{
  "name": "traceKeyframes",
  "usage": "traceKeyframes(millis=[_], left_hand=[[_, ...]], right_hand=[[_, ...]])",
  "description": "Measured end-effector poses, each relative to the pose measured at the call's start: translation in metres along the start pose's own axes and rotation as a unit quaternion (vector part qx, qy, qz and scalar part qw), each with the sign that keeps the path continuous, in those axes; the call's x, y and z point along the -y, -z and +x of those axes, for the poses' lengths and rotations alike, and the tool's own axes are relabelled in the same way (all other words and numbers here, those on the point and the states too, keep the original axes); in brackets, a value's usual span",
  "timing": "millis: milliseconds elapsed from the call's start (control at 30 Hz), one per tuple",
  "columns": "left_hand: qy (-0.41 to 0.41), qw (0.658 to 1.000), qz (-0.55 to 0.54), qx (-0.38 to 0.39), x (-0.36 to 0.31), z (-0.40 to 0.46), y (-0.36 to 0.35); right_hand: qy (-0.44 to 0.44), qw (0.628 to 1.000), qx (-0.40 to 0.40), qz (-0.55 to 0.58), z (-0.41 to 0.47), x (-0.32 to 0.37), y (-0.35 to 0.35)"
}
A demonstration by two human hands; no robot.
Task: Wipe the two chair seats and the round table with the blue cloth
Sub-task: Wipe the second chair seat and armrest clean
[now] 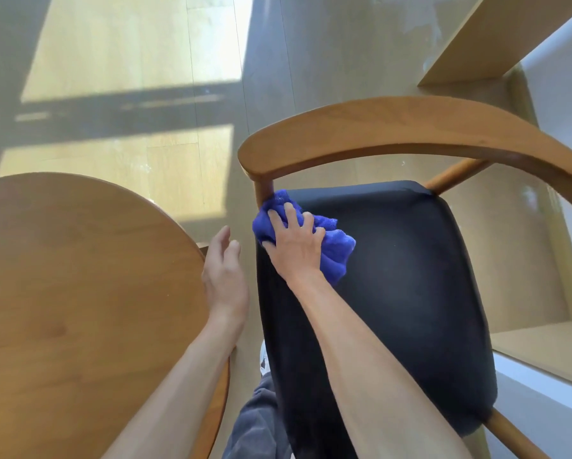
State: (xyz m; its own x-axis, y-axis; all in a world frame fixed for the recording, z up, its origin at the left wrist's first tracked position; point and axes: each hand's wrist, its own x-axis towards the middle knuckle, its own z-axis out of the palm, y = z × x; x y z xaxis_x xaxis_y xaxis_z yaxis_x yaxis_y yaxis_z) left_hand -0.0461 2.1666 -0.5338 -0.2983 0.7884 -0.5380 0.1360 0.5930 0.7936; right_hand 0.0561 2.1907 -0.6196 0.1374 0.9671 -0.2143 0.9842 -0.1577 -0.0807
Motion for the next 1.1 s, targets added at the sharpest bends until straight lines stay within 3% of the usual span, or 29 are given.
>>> traceKeyframes(millis=[133, 333, 400, 600, 800, 933, 1033, 1100], left_hand=[[0.014, 1.0, 0.02, -0.002, 0.004, 0.003, 0.003], [0.009, 0.996, 0.084, 0.02, -0.002, -0.001, -0.014], [0.016, 0.995, 0.095, 0.028, 0.002, 0.001, -0.023], [0.023, 0.986, 0.159, 0.046, 0.016, -0.006, -0.041], [0.033, 0.981, 0.183, 0.052, 0.027, -0.007, -0.047], [0.041, 0.981, 0.179, 0.057, 0.026, -0.005, -0.046], [0.04, 0.982, 0.175, 0.053, 0.021, -0.004, -0.042], [0.04, 0.984, 0.168, 0.043, 0.017, -0.004, -0.04]], right_hand=[[0.0, 1.0, 0.02, -0.021, -0.028, 0.014, -0.008], [0.201, 0.978, 0.053, 0.033, -0.115, -0.003, -0.03], [0.211, 0.976, 0.037, 0.045, -0.098, -0.018, -0.025], [0.048, 0.996, -0.014, 0.07, -0.032, -0.092, -0.003], [-0.121, 0.99, -0.013, 0.073, -0.037, -0.195, 0.009], [-0.258, 0.962, -0.023, 0.089, -0.055, -0.233, 0.007], [-0.382, 0.912, -0.04, 0.14, -0.049, -0.227, 0.009], [-0.414, 0.895, -0.04, 0.161, -0.041, -0.211, 0.011]])
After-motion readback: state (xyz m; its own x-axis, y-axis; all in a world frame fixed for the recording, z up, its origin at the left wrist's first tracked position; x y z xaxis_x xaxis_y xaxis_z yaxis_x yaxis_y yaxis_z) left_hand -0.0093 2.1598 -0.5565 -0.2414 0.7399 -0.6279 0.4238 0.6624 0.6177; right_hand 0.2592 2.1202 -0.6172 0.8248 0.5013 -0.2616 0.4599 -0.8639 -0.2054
